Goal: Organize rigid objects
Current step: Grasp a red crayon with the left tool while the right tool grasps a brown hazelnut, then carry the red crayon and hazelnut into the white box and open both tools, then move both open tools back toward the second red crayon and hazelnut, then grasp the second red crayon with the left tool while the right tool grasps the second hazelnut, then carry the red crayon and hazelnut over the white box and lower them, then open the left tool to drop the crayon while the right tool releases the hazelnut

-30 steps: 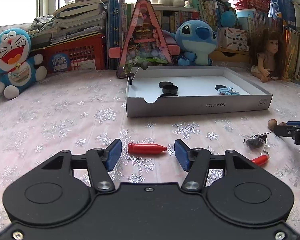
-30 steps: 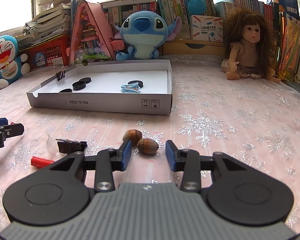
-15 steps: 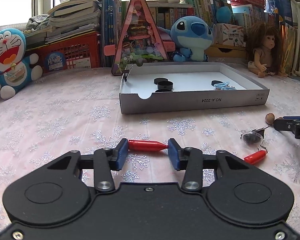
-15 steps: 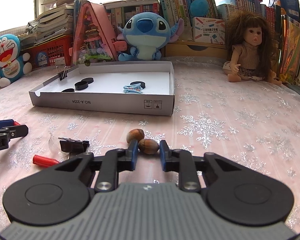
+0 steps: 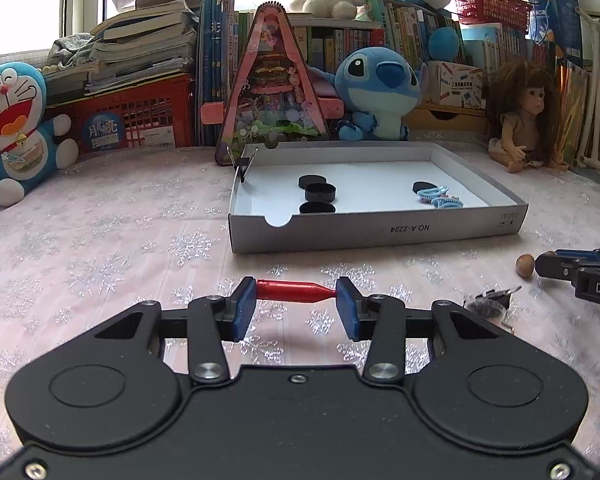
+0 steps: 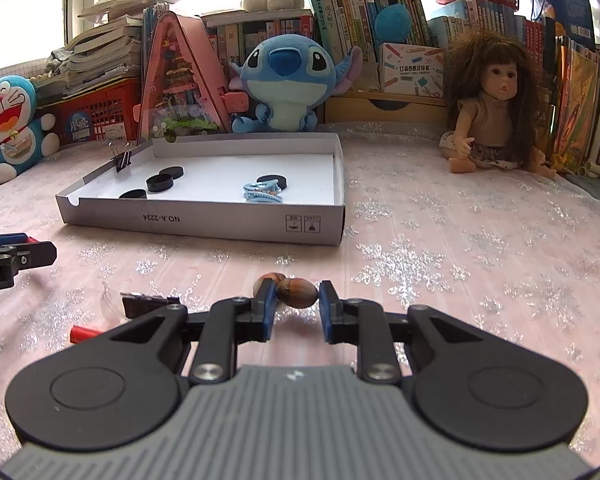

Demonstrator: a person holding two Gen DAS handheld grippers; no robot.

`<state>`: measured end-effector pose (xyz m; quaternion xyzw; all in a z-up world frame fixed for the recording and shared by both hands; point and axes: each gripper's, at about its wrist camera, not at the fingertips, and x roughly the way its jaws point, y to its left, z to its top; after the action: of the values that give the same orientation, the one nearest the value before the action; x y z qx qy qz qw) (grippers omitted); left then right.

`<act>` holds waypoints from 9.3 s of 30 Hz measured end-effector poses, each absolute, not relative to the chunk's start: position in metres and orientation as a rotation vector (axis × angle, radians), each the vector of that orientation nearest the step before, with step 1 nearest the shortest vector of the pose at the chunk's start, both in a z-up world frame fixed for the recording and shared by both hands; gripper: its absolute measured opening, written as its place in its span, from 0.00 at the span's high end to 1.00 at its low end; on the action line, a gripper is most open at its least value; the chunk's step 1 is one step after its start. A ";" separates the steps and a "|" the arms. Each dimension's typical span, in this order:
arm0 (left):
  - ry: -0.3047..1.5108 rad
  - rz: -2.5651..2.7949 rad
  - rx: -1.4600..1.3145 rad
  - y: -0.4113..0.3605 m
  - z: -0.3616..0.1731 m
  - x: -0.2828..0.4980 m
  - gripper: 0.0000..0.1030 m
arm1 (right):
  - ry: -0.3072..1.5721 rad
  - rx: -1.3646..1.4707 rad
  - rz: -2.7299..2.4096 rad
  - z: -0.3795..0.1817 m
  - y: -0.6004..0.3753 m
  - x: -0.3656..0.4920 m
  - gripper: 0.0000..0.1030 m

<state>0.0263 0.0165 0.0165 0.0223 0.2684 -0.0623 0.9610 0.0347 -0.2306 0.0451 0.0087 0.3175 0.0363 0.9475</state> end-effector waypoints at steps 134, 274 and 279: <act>0.604 -0.384 0.051 -0.058 -0.003 -0.017 0.48 | 0.745 0.012 0.132 0.034 -0.232 0.073 0.15; 0.727 -0.165 -0.027 0.003 0.019 0.195 0.62 | 0.913 0.137 0.142 0.045 -0.230 0.194 0.77; 0.724 -0.161 -0.026 0.003 0.020 0.194 0.62 | 0.908 0.129 0.143 0.045 -0.230 0.193 0.75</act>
<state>0.1937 0.0032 0.0201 -0.0128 0.3539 -0.0787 0.9319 0.1928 -0.2302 0.0455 0.0624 0.4377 0.0688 0.8943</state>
